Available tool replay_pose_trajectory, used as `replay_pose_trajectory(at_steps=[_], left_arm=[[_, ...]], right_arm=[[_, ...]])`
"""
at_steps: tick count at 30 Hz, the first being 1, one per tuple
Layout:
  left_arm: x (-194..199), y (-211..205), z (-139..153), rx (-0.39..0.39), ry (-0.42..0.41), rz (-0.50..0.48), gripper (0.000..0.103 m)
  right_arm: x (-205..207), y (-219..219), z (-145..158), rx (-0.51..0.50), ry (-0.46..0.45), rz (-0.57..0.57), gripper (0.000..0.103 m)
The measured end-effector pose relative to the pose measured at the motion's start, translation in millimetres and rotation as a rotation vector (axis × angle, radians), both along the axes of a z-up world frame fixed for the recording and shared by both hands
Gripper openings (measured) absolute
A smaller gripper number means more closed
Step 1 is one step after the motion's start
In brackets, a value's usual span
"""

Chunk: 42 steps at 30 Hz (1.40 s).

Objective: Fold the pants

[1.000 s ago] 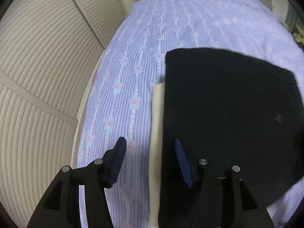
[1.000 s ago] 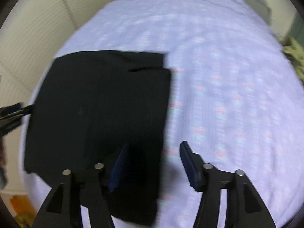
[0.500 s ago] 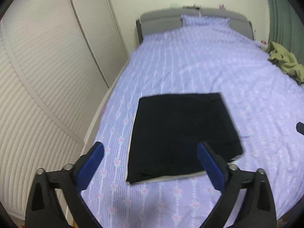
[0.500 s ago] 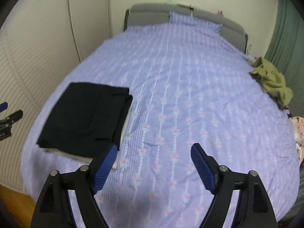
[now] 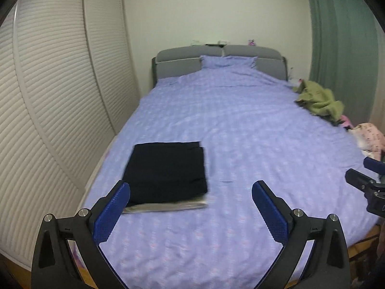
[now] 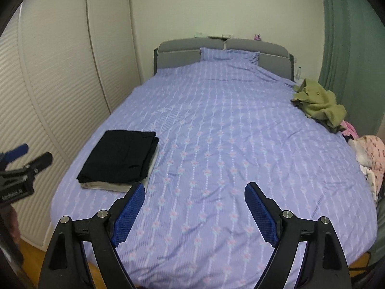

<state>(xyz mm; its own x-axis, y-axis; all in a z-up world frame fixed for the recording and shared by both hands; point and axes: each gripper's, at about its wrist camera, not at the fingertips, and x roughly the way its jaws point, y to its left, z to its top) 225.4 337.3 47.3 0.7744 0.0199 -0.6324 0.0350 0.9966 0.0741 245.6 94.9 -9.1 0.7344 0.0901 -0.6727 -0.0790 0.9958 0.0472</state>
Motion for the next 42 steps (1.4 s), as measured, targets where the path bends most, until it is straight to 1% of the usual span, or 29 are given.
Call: replay_pose_trajectory(at_steps=[5, 10, 16, 20, 24, 31, 42], left_arm=[[-42.5, -46.3, 12.9, -0.014, -0.022, -0.012, 0.103], [-84.5, -89.5, 20.8, -0.024, -0.035, -0.026, 0.103], [-122.6, -126.2, 27.1, -0.033, -0.038, -0.041, 0.103], [-140.6, -140.2, 35.8, -0.037, -0.048, -0.059, 0.103], [-150.3, -149.0, 45.1, -0.034, -0.073, -0.068, 0.103], [-154.6, -155.9, 54.3, -0.032, -0.093, -0.083, 0.103], [-155.0, -158.1, 53.0, -0.041, -0.083, -0.089, 0.103]], right_arm=[[-48.0, -40.1, 15.8, 0.005, -0.03, 0.0, 0.086], [-90.6, -75.4, 23.8, 0.007, -0.04, 0.006, 0.086], [-134.8, -107.5, 35.1, 0.011, -0.07, 0.024, 0.086], [-148.9, -120.1, 45.5, 0.025, -0.086, 0.021, 0.086], [-157.1, -127.3, 52.7, 0.026, -0.111, 0.02, 0.086], [-163.0, -136.1, 57.1, 0.034, -0.122, -0.002, 0.086], [-167.0, -144.2, 54.6, 0.042, -0.117, -0.019, 0.086]])
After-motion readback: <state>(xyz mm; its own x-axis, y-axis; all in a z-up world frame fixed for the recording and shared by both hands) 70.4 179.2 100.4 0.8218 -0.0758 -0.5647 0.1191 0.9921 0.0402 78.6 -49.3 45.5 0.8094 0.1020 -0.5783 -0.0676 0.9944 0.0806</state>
